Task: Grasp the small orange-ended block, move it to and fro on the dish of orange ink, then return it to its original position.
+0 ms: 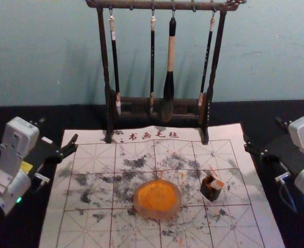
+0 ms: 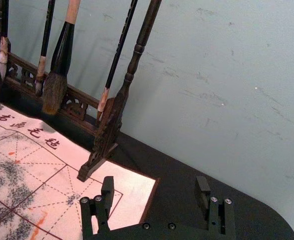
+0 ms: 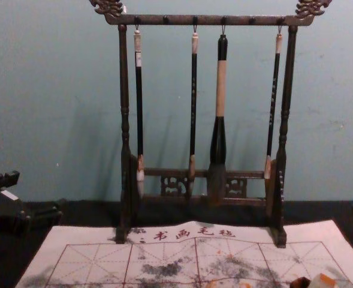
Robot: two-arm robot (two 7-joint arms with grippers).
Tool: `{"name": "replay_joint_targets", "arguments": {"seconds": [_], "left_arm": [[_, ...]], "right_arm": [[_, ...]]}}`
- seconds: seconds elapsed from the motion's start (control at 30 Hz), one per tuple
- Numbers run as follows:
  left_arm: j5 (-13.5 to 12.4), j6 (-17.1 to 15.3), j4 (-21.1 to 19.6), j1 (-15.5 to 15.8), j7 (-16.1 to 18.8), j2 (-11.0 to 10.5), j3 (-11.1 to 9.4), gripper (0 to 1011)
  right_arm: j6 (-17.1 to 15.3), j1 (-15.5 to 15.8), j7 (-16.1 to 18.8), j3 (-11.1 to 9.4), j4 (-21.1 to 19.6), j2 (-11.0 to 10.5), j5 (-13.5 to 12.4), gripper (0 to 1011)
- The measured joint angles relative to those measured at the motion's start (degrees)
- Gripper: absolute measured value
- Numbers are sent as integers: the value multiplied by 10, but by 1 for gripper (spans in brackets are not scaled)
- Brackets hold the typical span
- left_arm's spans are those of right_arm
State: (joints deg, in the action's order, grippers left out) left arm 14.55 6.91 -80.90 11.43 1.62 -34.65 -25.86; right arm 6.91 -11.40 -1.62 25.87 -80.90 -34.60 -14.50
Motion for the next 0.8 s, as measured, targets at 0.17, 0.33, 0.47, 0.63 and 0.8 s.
{"name": "replay_joint_targets", "arguments": {"seconds": [0.17, 0.33, 0.47, 0.63, 0.8], "left_arm": [[0, 0, 0, 0, 0, 0, 0, 1001], [0, 0, 0, 0, 0, 0, 0, 1002], [0, 0, 0, 0, 0, 0, 0, 1001], [0, 0, 0, 0, 0, 0, 0, 1001], [0, 0, 0, 0, 0, 0, 0, 1001]], "right_arm": [[0, 0, 0, 0, 0, 0, 0, 1000], [0, 0, 0, 0, 0, 0, -1, 1000], [0, 0, 0, 0, 0, 0, -1, 1000], [0, 0, 0, 0, 0, 0, -1, 1000], [0, 0, 0, 0, 0, 0, 0, 1000]]}}
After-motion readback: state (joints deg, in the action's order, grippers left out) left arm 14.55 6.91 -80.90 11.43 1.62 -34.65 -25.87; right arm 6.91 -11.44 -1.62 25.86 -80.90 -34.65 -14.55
